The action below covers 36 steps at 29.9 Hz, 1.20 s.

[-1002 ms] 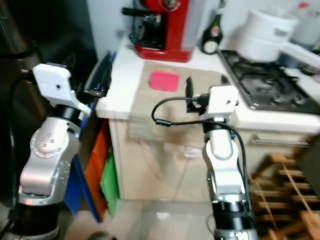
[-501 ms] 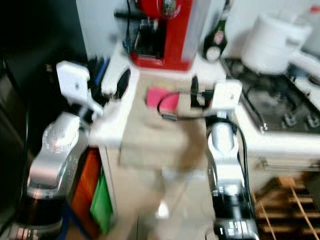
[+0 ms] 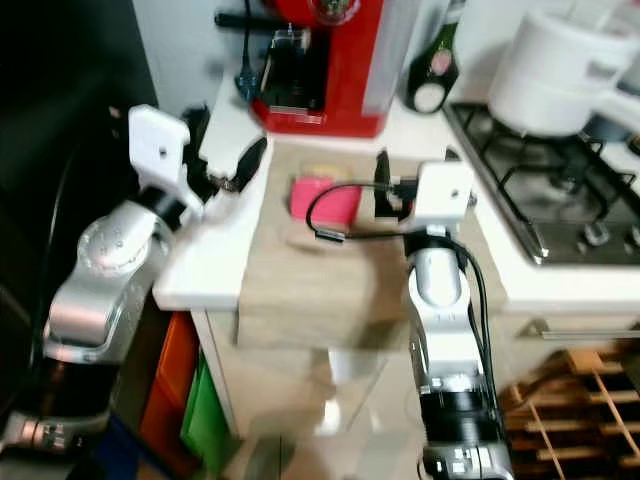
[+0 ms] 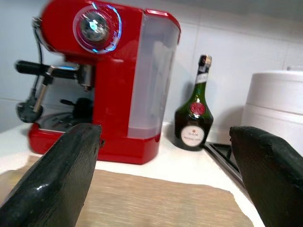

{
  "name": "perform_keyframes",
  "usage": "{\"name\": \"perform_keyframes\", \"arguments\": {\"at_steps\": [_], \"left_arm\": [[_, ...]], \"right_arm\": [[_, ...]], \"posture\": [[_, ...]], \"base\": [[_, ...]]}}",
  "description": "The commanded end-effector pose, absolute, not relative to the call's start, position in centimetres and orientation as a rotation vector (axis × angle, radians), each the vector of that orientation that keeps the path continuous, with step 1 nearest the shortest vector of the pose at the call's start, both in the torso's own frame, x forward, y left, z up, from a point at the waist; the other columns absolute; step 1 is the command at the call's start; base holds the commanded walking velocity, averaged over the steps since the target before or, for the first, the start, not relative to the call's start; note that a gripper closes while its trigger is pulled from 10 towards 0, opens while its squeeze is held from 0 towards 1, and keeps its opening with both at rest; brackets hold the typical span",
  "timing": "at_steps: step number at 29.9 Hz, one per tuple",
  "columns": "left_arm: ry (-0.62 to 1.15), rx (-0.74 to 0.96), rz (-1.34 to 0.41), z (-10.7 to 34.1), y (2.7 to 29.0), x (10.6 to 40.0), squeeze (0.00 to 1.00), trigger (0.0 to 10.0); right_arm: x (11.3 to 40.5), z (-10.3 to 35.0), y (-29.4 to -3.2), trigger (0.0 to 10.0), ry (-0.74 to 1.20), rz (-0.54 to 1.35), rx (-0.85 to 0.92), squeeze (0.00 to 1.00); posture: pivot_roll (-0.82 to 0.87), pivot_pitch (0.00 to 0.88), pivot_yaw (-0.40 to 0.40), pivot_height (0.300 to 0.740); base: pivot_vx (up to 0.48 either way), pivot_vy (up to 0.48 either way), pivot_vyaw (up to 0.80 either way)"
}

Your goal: Restocking fridge

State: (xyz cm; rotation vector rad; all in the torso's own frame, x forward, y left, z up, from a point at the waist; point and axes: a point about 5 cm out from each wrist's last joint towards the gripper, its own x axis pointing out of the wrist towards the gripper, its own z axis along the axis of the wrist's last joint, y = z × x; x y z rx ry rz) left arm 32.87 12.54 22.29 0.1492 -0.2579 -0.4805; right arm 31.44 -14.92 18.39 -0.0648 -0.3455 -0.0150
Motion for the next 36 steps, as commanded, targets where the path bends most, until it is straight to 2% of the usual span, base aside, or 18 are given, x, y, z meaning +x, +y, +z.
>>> {"name": "perform_keyframes", "arguments": {"at_steps": [1,7,13,16,24,27,29,30,36], "left_arm": [[-0.229,0.136,-0.53,22.6,13.7,33.9,0.0,10.0],[-0.109,0.148,-0.632,22.1,15.9,37.0,0.0,10.0],[-0.058,0.205,-0.612,21.8,16.5,39.0,0.0,10.0],[-0.055,0.136,-0.627,22.4,16.4,39.8,0.0,10.0],[-0.067,0.119,-0.782,24.1,16.5,40.0,0.0,10.0],[-0.074,0.143,-0.841,25.3,17.7,39.9,0.0,10.0],[-0.089,0.172,-0.807,26.2,18.5,40.0,0.0,10.0],[-0.095,0.185,-0.797,26.6,18.7,40.1,1.0,10.0],[-0.074,0.267,-0.908,26.6,18.5,39.7,1.0,10.0]], "right_arm": [[31.3,19.0,-14.9,10.0,-0.367,-0.018,-0.068,0.0],[30.8,19.0,-15.4,10.0,-0.358,-0.028,-0.096,0.0],[29.3,18.8,-16.5,10.0,-0.354,-0.07,-0.117,0.0],[27.5,18.4,-17.3,10.0,-0.329,-0.095,-0.135,0.0],[25.0,18.3,-18.2,10.0,-0.303,-0.128,-0.166,0.0],[24.2,18.3,-18.5,10.0,-0.286,-0.145,-0.173,0.0],[23.9,18.2,-18.5,10.0,-0.278,-0.15,-0.179,0.0],[23.8,18.2,-18.6,10.0,-0.274,-0.154,-0.18,0.0],[23.3,18.2,-18.6,10.0,-0.263,-0.171,-0.182,0.0]], "posture": [[0.04,0.0,-0.041,0.74],[-0.01,0.0,-0.007,0.74],[-0.08,0.0,0.018,0.74],[-0.13,0.0,0.035,0.74],[-0.22,0.0,0.067,0.74],[-0.24,0.0,0.079,0.74],[-0.25,0.0,0.09,0.74],[-0.26,0.0,0.094,0.74],[-0.26,0.0,0.104,0.74]], "base": [[0.0,0.0,0.0],[0.0,0.0,-0.5],[0.0,0.0,-0.25],[0.0,0.0,0.0],[0.0,0.0,0.0],[0.0,0.0,0.0],[0.0,0.0,0.0],[0.0,0.0,0.0],[0.0,0.0,0.0]]}}
